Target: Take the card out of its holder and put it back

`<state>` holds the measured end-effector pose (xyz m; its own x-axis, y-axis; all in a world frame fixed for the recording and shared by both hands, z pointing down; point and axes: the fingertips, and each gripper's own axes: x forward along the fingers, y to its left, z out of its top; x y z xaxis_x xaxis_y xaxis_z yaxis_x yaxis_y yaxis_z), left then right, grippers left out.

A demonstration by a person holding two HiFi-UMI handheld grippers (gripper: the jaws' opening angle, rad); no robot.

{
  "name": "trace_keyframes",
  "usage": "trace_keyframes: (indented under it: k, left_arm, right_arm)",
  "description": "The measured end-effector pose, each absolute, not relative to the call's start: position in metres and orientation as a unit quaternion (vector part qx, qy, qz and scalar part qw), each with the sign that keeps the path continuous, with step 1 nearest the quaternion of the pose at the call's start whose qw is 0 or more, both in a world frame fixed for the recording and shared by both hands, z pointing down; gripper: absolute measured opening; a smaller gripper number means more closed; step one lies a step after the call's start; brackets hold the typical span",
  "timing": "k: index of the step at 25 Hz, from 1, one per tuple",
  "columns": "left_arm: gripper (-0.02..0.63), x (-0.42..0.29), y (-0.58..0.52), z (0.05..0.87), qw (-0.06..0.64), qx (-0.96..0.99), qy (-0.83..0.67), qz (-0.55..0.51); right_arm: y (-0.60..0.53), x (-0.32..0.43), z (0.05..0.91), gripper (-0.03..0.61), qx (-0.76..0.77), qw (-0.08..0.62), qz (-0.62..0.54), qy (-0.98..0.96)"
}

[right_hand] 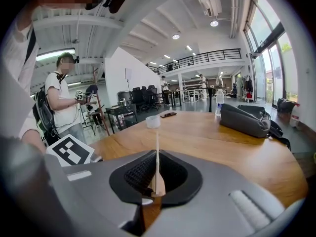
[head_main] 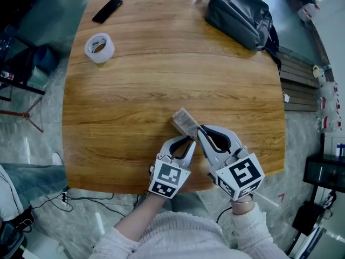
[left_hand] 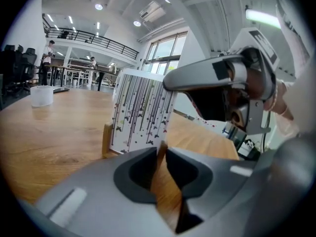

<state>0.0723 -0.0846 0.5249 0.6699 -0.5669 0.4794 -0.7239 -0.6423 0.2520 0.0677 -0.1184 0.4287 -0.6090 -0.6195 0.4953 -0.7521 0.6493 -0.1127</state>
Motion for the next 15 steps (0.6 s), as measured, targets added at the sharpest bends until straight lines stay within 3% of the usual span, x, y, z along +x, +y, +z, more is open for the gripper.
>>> trace_keyframes:
  k: [15]
  left_arm:
    - [0.067,0.071,-0.084,0.528,0.23,0.885,-0.364,0.176]
  right_arm:
    - [-0.116,0.07,0.386,0.014,0.398,0.18,0.127,-0.891]
